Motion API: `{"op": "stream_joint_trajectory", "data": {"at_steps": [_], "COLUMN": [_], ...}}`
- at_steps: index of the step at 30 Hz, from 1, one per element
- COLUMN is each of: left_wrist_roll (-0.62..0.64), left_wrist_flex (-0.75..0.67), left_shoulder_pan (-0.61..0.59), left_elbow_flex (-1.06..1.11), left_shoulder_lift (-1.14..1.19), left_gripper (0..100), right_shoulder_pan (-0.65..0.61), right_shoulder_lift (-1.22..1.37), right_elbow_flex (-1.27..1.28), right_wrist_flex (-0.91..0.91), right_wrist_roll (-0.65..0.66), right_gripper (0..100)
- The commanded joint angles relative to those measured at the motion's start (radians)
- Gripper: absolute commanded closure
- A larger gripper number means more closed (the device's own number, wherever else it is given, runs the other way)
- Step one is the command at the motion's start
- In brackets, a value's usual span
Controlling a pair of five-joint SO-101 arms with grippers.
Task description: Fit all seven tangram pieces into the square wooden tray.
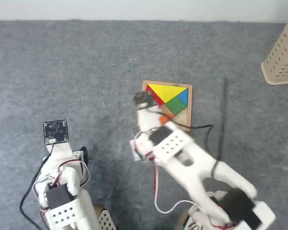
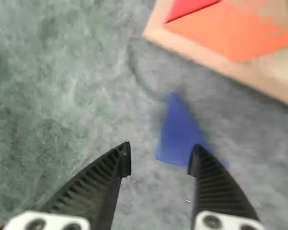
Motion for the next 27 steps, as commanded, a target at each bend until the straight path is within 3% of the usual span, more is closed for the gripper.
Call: {"op": "stream_joint_trajectory", "data": {"at_steps": [1,7,14,23,27], "left_wrist_roll": [0.009,0.009,0.009,0.009,0.009], "left_wrist_flex": [0.003,0.003,0.003,0.003,0.003], "left_shoulder_pan": [0.0,0.0,0.0,0.0,0.0], "left_elbow_flex": [-0.019,-0.019,-0.019,-0.019,-0.019], "left_shoulder_lift": [-0.012,-0.012,-0.012,-0.012,-0.012], "left_gripper": [77,77,77,77,77], "right_shoulder_pan": [-0.033,-0.021,0.203,0.518,0.662], "right_shoulder_lift": [0.031,0.081,0.153,0.12,0.091], "right_elbow_flex": [-0.06,-0.054,-0.049,-0.054,-0.091], "right_wrist_flex": [-0.033,-0.036,0.111,0.372,0.412], "right_wrist_roll": [-0.017,0.057,0.468,1.183,1.295], "right_gripper": [78.9,79.0,78.9,78.9,79.0]}}
